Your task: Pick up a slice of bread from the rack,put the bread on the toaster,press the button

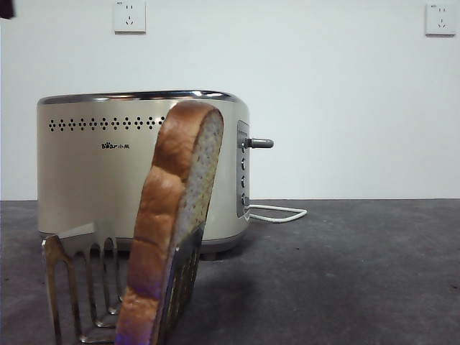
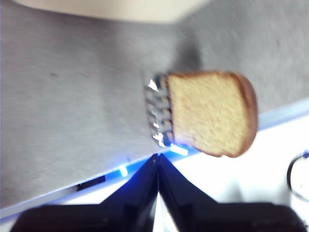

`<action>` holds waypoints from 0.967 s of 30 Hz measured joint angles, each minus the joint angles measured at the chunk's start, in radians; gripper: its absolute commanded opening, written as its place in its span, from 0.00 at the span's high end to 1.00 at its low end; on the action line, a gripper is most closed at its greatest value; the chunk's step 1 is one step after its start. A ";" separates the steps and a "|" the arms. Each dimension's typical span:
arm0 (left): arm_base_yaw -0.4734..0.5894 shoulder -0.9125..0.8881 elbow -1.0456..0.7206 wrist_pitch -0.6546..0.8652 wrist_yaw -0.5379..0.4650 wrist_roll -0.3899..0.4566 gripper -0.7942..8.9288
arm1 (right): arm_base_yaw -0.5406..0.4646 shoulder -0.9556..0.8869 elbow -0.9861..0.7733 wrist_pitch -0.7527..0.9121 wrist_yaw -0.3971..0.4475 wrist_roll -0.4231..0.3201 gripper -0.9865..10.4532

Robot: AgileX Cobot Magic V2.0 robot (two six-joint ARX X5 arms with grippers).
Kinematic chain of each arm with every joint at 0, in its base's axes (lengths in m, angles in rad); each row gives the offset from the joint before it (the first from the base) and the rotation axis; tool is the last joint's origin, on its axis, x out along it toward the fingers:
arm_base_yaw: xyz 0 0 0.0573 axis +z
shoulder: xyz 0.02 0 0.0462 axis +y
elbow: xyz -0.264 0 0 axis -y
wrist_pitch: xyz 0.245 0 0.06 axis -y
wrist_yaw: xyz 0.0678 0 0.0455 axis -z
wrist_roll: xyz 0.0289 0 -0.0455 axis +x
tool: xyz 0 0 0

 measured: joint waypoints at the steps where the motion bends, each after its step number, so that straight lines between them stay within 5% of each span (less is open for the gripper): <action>1: -0.029 0.015 0.001 0.000 -0.009 -0.013 0.73 | 0.000 0.000 0.000 -0.001 0.000 -0.001 0.92; 6: -0.146 0.092 0.001 0.018 -0.037 -0.051 0.28 | 0.000 0.000 0.003 -0.005 0.000 -0.001 0.92; 18: -0.331 0.177 0.001 0.193 -0.040 -0.093 0.26 | 0.000 0.000 0.003 -0.024 0.000 -0.001 0.92; 29: -0.384 0.285 0.001 0.264 -0.146 -0.171 0.26 | 0.000 0.000 0.003 -0.050 0.000 -0.001 0.92</action>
